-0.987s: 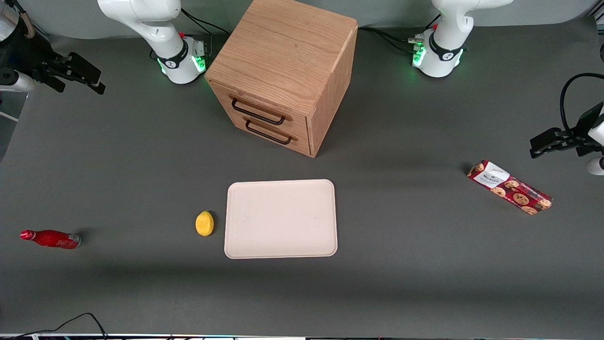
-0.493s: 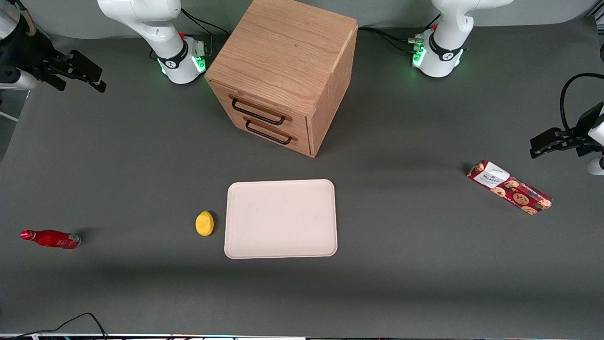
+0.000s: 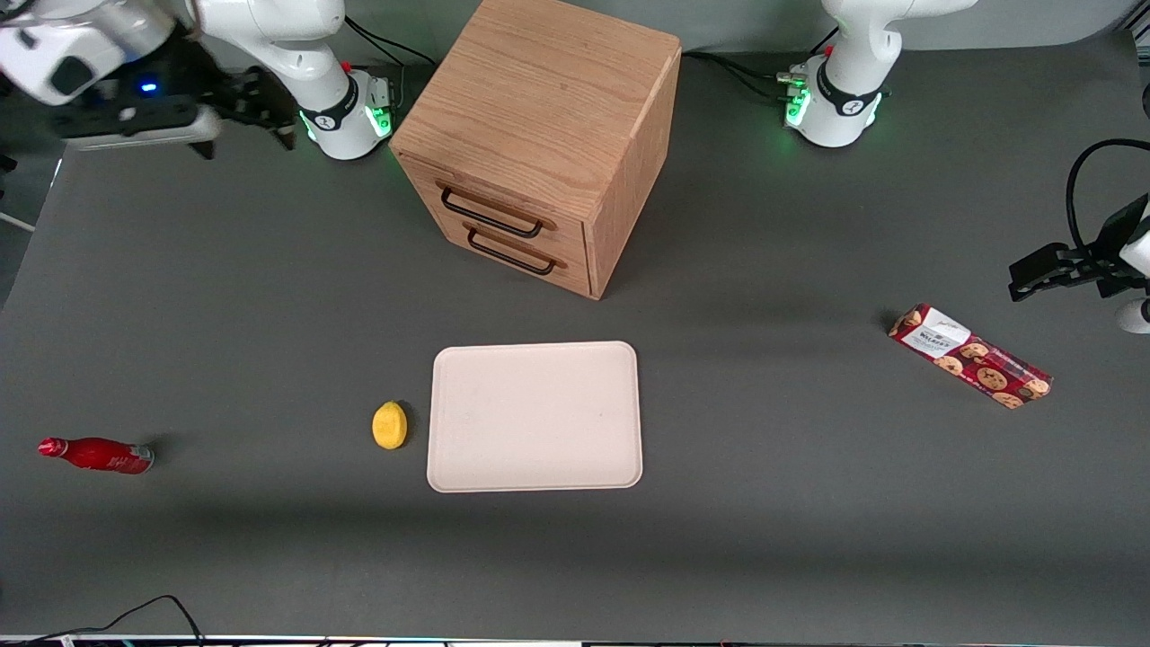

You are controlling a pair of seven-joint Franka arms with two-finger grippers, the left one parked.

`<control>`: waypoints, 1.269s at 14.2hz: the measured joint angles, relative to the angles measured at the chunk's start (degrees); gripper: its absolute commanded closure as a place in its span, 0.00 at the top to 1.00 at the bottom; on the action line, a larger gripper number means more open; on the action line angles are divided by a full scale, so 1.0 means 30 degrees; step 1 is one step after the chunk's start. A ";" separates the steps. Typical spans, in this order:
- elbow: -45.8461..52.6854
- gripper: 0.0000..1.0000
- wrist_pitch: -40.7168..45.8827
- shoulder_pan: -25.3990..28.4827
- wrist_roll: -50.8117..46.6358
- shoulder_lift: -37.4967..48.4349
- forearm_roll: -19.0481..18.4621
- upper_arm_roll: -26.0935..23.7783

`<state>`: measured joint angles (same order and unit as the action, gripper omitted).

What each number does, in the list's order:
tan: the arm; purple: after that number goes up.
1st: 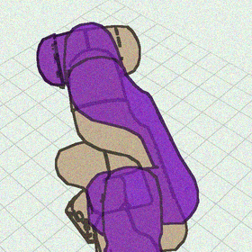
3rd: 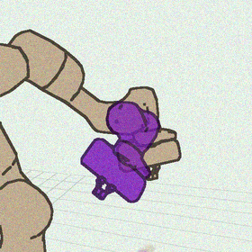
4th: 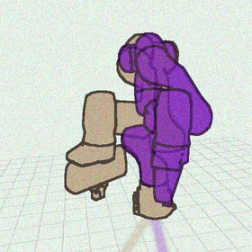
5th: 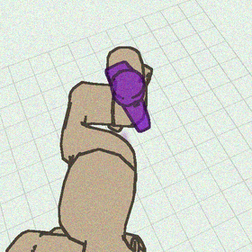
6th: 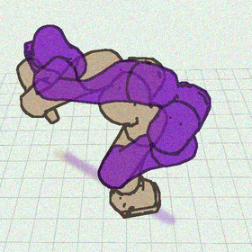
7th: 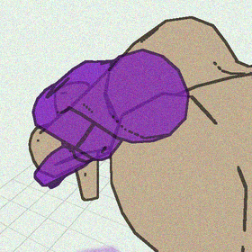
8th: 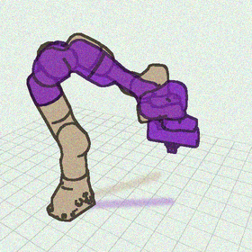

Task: Open upper drawer
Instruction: 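Move the right gripper toward the cabinet's upper drawer handle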

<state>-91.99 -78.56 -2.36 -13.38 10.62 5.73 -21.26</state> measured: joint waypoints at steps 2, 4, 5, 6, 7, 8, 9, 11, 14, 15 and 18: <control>0.0003 1.00 -0.0001 0.0019 -0.0014 -0.0079 0.1019 -0.0448; 0.0006 1.00 -0.0010 0.0016 -0.0004 -0.0255 0.1270 -0.0935; 0.0008 1.00 -0.0012 0.0017 0.0018 -0.0396 0.1312 -0.1318; 0.0014 1.00 -0.0017 0.0024 0.0019 -0.0558 0.1374 -0.1780; 0.0016 1.00 -0.0020 0.0030 0.0022 -0.0748 0.1578 -0.2248; 0.0017 1.00 -0.0023 0.0036 0.0029 -0.0942 0.1883 -0.2670; 0.0028 1.00 -0.0025 0.0044 0.0192 -0.1157 0.2087 -0.3034; 0.0170 1.00 -0.0023 0.0090 0.1963 -0.1646 0.2216 -0.3432; 0.0390 1.00 -0.0015 0.0089 0.6065 -0.2275 0.2225 -0.3524; 0.0453 1.00 -0.0017 0.0080 0.7647 -0.2531 0.2225 -0.3516; 0.0662 1.00 -0.0116 0.0062 1.1244 -0.3301 0.2233 -0.3505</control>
<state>-90.01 -78.91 -2.17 20.35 0.72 12.43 -31.78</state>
